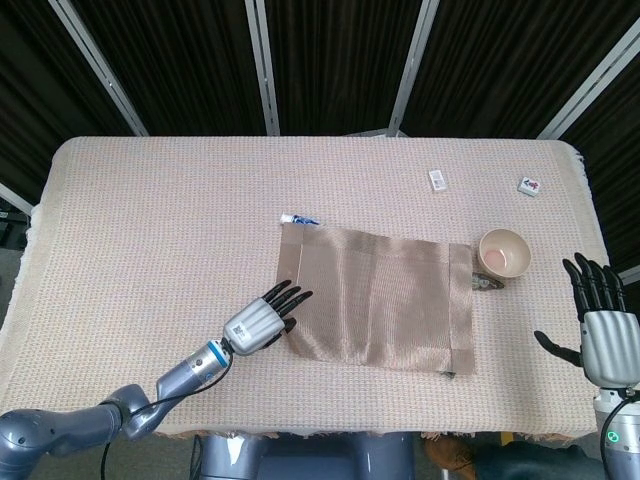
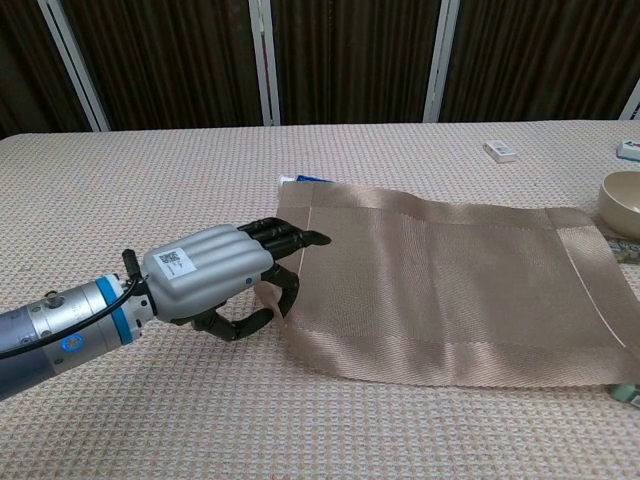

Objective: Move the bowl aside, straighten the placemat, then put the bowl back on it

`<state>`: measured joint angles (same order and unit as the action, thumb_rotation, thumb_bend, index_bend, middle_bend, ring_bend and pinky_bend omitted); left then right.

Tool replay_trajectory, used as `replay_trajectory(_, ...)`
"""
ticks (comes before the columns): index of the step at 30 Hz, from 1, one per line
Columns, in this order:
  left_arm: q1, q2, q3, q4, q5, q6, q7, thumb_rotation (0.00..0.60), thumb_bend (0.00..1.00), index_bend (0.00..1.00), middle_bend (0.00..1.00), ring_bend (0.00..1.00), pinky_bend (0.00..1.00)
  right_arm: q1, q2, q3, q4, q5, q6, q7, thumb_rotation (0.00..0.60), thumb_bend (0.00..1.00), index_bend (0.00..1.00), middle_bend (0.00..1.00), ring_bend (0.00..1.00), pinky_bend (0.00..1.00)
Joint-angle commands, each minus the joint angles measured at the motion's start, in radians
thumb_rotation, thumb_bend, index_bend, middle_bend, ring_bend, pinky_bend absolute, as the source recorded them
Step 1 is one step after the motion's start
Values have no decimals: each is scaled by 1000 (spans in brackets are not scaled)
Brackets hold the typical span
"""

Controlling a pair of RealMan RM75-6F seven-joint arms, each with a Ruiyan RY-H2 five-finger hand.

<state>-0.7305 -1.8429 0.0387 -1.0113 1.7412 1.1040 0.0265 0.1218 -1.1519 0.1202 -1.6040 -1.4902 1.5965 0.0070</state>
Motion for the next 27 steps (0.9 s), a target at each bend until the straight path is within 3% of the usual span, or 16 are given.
replay_trajectory(1, 12, 38, 25, -61, 8, 11, -3, 600, 548, 696, 0, 0, 0, -2, 2, 0, -3, -5, 4, 1, 600, 0, 0, 0, 0, 0)
replay_trajectory(18, 71, 225, 204, -338, 173, 117, 70, 600, 554, 717, 0, 0, 0, -16, 5, -9, -17, -53, 30, -10, 600, 0, 0, 0, 0, 0)
replay_trajectory(27, 118, 295, 253, -367, 178, 132, 128, 600, 555, 720, 0, 0, 0, -27, 8, -17, -28, -76, 44, -14, 600, 0, 0, 0, 0, 0)
